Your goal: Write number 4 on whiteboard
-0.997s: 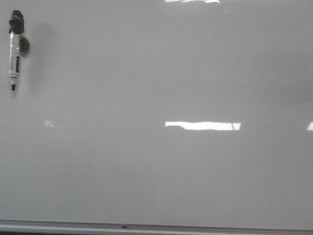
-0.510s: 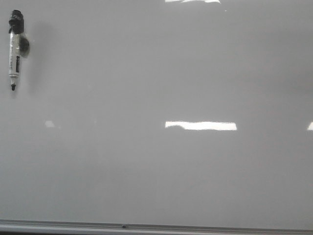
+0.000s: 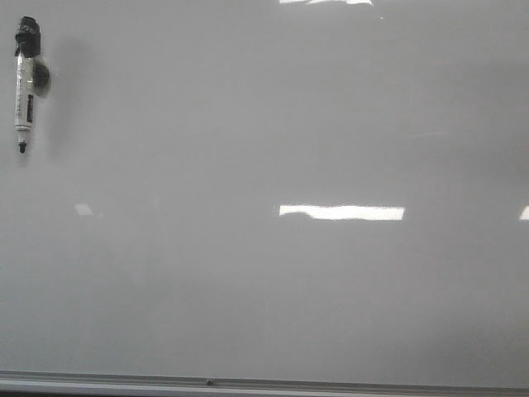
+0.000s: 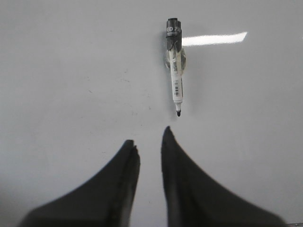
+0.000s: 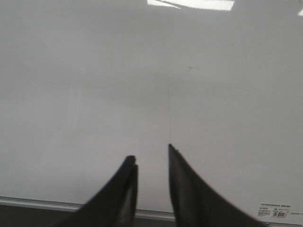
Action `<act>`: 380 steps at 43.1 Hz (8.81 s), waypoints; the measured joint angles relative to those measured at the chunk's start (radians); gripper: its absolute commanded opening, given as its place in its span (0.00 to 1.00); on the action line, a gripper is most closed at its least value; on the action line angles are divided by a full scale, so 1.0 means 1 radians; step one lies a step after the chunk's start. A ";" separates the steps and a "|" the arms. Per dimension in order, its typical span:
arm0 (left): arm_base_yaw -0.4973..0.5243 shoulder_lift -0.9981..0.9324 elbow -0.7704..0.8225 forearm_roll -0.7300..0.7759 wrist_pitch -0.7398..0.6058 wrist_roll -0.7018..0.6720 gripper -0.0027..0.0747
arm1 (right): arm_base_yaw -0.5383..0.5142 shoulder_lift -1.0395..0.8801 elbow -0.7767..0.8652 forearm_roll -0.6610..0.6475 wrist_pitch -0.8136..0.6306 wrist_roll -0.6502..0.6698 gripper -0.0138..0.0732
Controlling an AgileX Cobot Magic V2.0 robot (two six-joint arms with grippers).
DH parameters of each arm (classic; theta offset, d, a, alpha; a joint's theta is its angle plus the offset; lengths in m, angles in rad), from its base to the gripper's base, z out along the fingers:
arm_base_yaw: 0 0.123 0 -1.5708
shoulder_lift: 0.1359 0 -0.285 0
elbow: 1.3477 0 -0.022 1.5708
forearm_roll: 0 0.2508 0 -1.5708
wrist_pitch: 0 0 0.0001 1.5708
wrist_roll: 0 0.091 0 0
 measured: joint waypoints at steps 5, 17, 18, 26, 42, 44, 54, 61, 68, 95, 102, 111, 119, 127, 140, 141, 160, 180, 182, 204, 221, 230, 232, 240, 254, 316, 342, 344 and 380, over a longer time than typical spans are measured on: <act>0.000 0.038 0.000 0.000 -0.002 0.000 0.74 | 0.000 0.004 0.000 0.000 0.000 0.000 0.84; -0.056 0.191 -0.060 0.000 0.017 0.004 0.75 | 0.000 0.006 0.000 0.000 0.000 0.000 0.84; -0.064 0.212 -0.069 0.000 0.017 0.006 0.75 | 0.000 0.006 0.000 0.000 0.000 0.000 0.84; -0.103 0.350 -0.119 -0.007 -0.018 0.005 0.75 | 0.000 0.006 0.000 0.000 0.000 0.000 0.84; -0.103 0.611 -0.197 -0.016 -0.168 0.005 0.75 | 0.000 0.006 0.000 0.000 0.000 0.000 0.84; -0.103 0.637 -0.206 -0.018 -0.185 0.005 0.75 | 0.000 0.006 0.000 0.000 0.000 0.000 0.84; -0.069 0.766 -0.253 -0.042 -0.272 0.003 0.75 | 0.000 0.006 0.000 0.000 0.000 0.000 0.84; -0.064 0.851 -0.268 -0.046 -0.342 0.003 0.75 | 0.000 0.006 0.000 0.000 -0.001 0.000 0.84; -0.064 0.916 -0.269 -0.046 -0.418 0.003 0.74 | 0.000 0.006 0.000 0.000 -0.002 0.000 0.84; -0.064 0.987 -0.270 -0.046 -0.520 0.003 0.20 | 0.000 0.006 0.000 0.000 -0.002 0.000 0.84; -0.064 0.981 -0.270 -0.046 -0.482 0.003 0.03 | 0.000 0.006 0.000 0.000 -0.009 0.000 0.84; -0.067 0.877 -0.293 -0.008 -0.287 0.034 0.01 | 0.000 0.008 -0.010 0.002 0.001 0.000 0.84; -0.112 0.766 -0.396 0.035 0.066 0.152 0.01 | 0.000 0.060 -0.129 0.034 0.151 -0.003 0.84; -0.213 0.724 -0.531 0.029 0.373 0.308 0.01 | 0.000 0.181 -0.254 0.080 0.325 -0.099 0.84; -0.462 0.719 -0.612 -0.046 0.509 0.563 0.01 | 0.123 0.359 -0.374 0.296 0.435 -0.509 0.84; -0.482 0.719 -0.613 -0.048 0.509 0.570 0.01 | 0.137 0.370 -0.381 0.308 0.438 -0.544 0.84; -0.787 0.811 -0.619 -0.050 0.430 0.632 0.01 | 0.505 0.516 -0.527 0.344 0.429 -0.797 0.84; -0.830 0.817 -0.630 -0.048 0.403 0.634 0.01 | 0.705 0.623 -0.539 0.354 0.273 -0.848 0.64; -0.830 0.817 -0.630 -0.048 0.403 0.634 0.01 | 0.705 0.623 -0.539 0.354 0.273 -0.848 0.59; -0.830 0.817 -0.630 -0.046 0.405 0.643 0.01 | 0.705 0.623 -0.539 0.352 0.275 -0.849 0.20; -0.826 0.817 -0.630 -0.030 0.397 0.614 0.67 | 0.705 0.623 -0.539 0.354 0.295 -0.842 0.08; -0.741 0.763 -0.630 0.000 0.432 0.491 0.64 | 0.645 0.599 -0.539 0.349 0.316 -0.770 0.08; -0.715 0.740 -0.628 0.000 0.440 0.461 0.64 | 0.624 0.583 -0.539 0.331 0.328 -0.740 0.08; -0.592 0.617 -0.590 0.000 0.455 0.336 0.64 | 0.541 0.486 -0.539 0.212 0.420 -0.489 0.08; -0.472 0.461 -0.457 0.000 0.459 0.161 0.64 | 0.509 0.259 -0.399 0.100 0.422 -0.038 0.08; -0.463 0.433 -0.435 0.000 0.403 0.145 0.63 | 0.409 0.626 -0.327 0.099 -0.319 0.000 0.08; -0.463 0.433 -0.435 0.000 0.397 0.145 0.63 | 0.419 0.747 -0.333 0.099 -0.381 -0.001 0.08; -0.463 0.433 -0.435 0.000 0.397 0.145 0.63 | 0.432 0.754 -0.333 0.099 -0.367 -0.003 0.08; -0.463 0.433 -0.435 0.000 0.395 0.145 0.63 | 0.325 0.708 -0.333 0.092 -0.135 -0.054 0.08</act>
